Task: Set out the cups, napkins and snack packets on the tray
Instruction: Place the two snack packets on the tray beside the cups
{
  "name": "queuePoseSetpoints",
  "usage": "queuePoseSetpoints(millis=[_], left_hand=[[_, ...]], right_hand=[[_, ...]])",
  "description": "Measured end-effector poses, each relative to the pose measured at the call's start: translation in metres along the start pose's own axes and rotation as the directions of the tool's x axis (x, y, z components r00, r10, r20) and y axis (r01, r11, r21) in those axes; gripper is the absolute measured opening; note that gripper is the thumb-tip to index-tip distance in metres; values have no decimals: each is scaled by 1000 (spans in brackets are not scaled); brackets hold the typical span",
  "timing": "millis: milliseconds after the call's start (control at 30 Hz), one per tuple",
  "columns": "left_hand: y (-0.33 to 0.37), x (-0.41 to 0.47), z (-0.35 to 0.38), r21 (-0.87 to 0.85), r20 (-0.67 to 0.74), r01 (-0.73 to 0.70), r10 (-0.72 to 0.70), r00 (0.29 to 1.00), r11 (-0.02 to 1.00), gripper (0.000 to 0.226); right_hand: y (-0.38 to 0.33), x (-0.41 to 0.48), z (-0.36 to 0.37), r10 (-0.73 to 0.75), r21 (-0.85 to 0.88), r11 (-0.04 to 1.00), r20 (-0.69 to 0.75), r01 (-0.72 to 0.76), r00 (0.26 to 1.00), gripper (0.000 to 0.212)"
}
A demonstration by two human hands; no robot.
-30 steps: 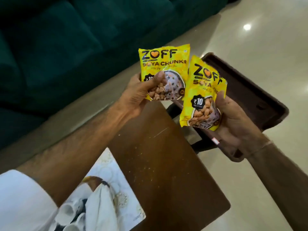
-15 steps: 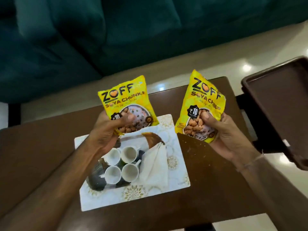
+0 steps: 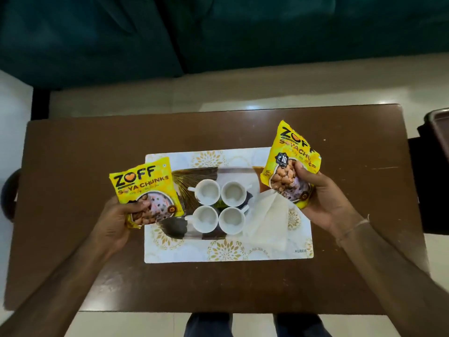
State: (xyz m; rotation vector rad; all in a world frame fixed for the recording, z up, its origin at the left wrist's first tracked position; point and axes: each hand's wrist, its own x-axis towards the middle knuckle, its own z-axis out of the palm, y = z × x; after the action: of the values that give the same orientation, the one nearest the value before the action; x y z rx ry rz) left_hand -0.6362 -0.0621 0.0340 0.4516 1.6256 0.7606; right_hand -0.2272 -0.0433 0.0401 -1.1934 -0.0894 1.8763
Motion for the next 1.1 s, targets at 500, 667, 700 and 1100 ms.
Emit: queuePoseSetpoints(millis=[500,667,700,1100], left_hand=[[-52,21,-19,84,-106,53,-44,993,995,21],[-57,24,-20,62,-111,46,-39,993,997,14],[-59,23,-20,57,-105,47,-41,994,997,14],[-65,24,-17,93,-87,59,-51,995,994,31]], right_hand=[[1,84,10,348,-362,884,90,-295,933,53],[4,82,7,433,-450,822,95,-349,896,58],[6,79,4,438,-473,810,93,-347,894,61],[37,21,-42,290,-513,813,-52,-275,956,33]])
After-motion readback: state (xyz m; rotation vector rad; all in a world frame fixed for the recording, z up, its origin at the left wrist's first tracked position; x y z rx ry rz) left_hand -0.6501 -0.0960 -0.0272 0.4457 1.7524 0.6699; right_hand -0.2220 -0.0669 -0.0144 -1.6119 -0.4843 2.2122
